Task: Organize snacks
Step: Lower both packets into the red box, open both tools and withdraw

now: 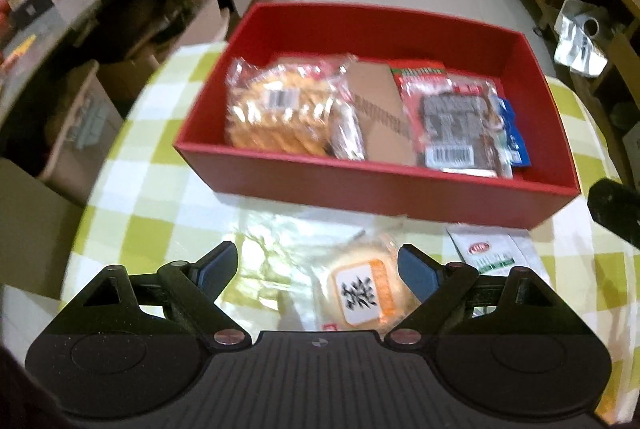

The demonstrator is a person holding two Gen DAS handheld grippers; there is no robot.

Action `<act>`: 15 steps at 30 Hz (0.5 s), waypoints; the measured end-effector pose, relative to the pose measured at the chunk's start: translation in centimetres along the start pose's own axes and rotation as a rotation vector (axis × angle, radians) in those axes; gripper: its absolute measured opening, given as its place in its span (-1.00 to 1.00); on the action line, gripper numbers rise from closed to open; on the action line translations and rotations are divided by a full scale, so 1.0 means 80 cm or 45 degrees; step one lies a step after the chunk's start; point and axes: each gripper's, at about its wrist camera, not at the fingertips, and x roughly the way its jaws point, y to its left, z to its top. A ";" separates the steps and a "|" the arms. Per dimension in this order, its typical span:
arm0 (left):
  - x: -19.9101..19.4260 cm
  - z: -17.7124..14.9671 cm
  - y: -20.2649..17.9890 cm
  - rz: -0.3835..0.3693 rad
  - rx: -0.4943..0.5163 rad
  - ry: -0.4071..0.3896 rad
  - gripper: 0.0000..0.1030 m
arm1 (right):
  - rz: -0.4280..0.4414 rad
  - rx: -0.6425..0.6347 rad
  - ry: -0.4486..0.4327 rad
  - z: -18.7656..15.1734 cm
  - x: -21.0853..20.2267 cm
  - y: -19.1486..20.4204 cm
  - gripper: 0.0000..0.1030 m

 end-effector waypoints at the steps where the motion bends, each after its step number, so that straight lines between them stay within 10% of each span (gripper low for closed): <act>1: 0.002 -0.001 -0.003 -0.002 0.001 0.006 0.77 | -0.002 -0.002 0.008 -0.002 0.000 -0.002 0.75; 15: 0.043 -0.006 -0.025 0.023 -0.023 0.125 0.81 | 0.027 0.000 0.125 -0.019 0.025 -0.011 0.75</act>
